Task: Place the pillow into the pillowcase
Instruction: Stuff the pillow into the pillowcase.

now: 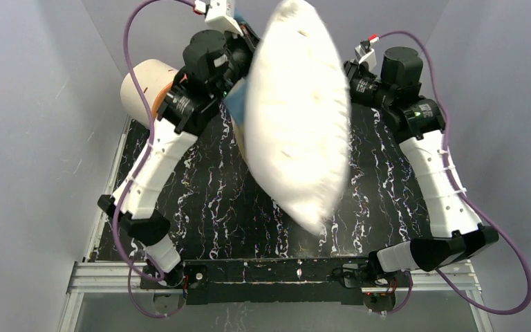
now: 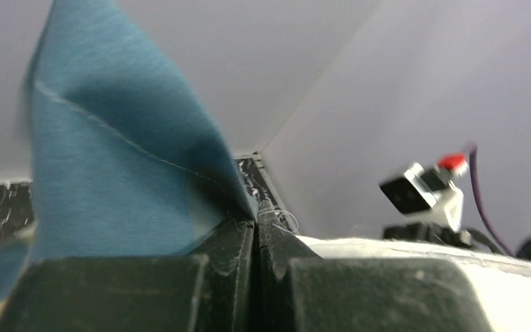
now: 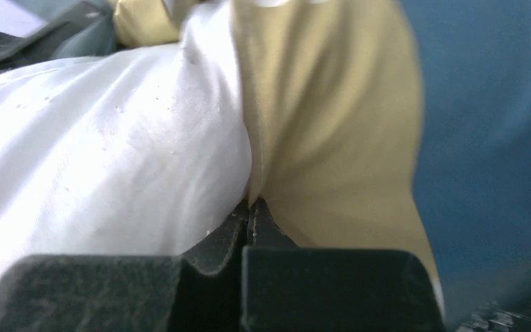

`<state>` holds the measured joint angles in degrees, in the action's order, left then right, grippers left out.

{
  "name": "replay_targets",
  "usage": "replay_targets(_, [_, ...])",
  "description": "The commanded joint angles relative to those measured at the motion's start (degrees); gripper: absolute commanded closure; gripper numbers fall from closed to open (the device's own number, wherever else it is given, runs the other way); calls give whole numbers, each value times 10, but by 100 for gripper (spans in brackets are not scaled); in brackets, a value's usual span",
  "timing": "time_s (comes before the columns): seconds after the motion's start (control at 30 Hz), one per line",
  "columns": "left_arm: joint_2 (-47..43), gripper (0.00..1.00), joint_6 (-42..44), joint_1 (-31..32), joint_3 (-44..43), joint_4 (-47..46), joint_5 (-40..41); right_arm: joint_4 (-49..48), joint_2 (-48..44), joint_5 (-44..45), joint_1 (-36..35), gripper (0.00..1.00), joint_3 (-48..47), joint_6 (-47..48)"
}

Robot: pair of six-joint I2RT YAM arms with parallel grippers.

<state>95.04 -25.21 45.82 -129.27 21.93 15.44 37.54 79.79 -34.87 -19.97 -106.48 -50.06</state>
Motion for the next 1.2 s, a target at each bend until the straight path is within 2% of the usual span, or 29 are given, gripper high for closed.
replay_targets(0.0, [50,100,-156,-99,45,4,-204,-346,-37,-80,12,99,90,-315])
replay_targets(0.07, [63,100,-175,-124,69,-17,-230,-418,-30,-70,46,99,136,-389])
replay_targets(0.13, [63,100,-173,-140,91,-23,-238,-420,-9,-61,78,99,143,-396])
replay_targets(0.23, [69,100,-203,-195,88,2,-299,-337,38,-43,111,99,112,-328])
replay_targets(0.3, [69,100,-244,-234,70,-7,-372,-268,77,-40,113,99,75,-255])
replay_targets(0.37, [62,100,-254,-247,34,-11,-399,-183,103,-38,108,99,50,-178])
replay_targets(0.47, [75,100,-297,-254,-42,-50,-417,-121,78,-15,81,99,87,-96])
replay_targets(0.53, [123,100,-379,-271,-103,-110,-456,-100,47,10,52,99,106,-68])
replay_targets(0.6, [188,100,-427,-277,-152,-137,-467,-55,39,33,41,99,71,-36])
replay_targets(0.67, [213,100,-408,-277,-170,-110,-447,-4,55,56,41,99,14,-1])
replay_targets(0.73, [191,100,-397,-277,-107,-110,-444,23,79,59,41,99,-26,27])
replay_targets(0.83, [131,100,-351,-277,-24,-96,-460,25,145,-16,41,99,-105,56])
replay_targets(0.93, [80,100,-281,-277,13,-19,-427,-42,219,-148,39,99,-231,4])
replay_targets(1.0, [81,100,-276,-284,9,9,-426,-112,243,-192,35,99,-291,-52])
replay_targets(1.07, [106,100,-294,-293,-37,29,-442,-142,238,-201,35,99,-292,-67])
replay_targets(1.17, [139,100,-327,-298,-77,28,-446,-49,193,-153,25,99,-194,41])
